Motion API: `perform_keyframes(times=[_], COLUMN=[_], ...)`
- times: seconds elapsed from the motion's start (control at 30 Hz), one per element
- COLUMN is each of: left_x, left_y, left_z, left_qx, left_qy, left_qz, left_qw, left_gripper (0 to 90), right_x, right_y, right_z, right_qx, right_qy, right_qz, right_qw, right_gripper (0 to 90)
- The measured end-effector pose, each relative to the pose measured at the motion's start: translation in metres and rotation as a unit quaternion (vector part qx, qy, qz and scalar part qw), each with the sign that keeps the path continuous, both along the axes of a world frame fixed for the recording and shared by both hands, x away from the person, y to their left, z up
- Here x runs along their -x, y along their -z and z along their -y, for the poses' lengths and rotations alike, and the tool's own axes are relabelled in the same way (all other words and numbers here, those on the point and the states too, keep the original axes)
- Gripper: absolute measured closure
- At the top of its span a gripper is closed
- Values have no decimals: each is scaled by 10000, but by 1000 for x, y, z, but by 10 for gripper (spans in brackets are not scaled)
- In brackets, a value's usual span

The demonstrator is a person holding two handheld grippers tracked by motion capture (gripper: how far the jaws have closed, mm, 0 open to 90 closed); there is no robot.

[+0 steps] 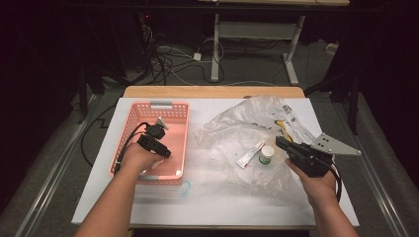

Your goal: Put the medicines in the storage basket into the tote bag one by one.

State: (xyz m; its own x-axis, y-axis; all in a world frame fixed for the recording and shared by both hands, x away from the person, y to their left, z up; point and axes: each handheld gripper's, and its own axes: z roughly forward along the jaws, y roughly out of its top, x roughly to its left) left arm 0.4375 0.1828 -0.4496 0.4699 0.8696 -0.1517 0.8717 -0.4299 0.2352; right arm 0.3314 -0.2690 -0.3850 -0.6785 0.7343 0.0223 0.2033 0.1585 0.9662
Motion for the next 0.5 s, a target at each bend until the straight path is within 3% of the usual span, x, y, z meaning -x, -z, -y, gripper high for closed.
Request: perform_keyframes(times=[0.1, 0.23, 0.37, 0.5], left_x=[1, 5, 10, 19], left_y=[-1, -9, -18, -28], left_z=[2, 2, 0, -2], left_qx=[37, 197, 378, 604], left_qy=[53, 95, 165, 164], left_qz=[83, 337, 626, 939], left_qw=[9999, 9992, 9972, 9936], left_gripper=[581, 583, 583, 583], right_x=[0, 0, 0, 0], right_y=[0, 1, 0, 1], right_z=[0, -1, -1, -2], right_qx=[2, 23, 28, 35], right_qy=[5, -12, -13, -24], right_qz=[-3, 0, 22, 14], right_qw=[10000, 10000, 10000, 10000], right_gripper=[900, 900, 900, 900])
